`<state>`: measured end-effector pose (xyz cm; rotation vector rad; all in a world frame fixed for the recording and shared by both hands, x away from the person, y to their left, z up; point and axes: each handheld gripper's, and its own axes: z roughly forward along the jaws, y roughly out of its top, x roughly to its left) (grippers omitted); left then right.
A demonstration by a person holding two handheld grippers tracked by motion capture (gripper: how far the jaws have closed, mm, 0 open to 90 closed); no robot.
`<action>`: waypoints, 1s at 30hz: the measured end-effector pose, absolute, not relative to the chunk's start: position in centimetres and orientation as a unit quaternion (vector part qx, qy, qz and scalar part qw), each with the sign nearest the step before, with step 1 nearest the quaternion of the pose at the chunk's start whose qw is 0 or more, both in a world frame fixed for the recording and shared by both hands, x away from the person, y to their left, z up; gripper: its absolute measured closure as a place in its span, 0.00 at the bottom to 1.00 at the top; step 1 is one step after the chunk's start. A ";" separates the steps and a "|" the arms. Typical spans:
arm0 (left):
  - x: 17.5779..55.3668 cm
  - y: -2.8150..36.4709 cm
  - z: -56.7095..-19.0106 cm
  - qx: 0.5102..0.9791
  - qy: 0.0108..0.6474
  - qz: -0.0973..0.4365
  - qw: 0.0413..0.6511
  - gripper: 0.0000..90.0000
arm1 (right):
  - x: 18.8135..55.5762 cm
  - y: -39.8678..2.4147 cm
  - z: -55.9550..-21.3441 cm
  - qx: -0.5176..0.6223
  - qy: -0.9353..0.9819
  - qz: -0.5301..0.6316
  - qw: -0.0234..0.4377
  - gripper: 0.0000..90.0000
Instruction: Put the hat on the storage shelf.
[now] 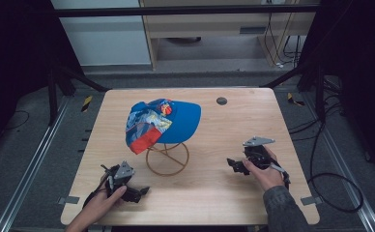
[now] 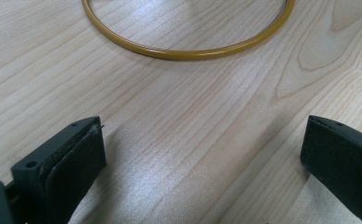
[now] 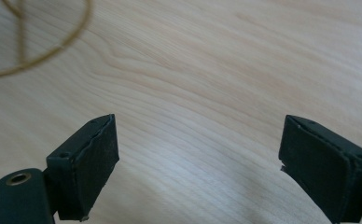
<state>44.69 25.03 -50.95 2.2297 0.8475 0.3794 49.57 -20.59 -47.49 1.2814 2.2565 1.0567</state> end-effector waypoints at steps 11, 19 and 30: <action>44.8 25.0 -50.9 0.864 0.326 0.146 0.356 0.00 | 50.2 -20.5 -50.8 0.479 0.785 0.340 0.195 0.13; 44.8 25.0 -51.0 0.864 0.326 0.146 0.356 0.00 | 49.8 -20.4 -51.1 0.475 0.782 0.343 0.212 0.12; 44.8 25.0 -51.0 0.864 0.326 0.146 0.356 0.00 | 49.2 -20.2 -51.2 0.476 0.781 0.344 0.211 0.11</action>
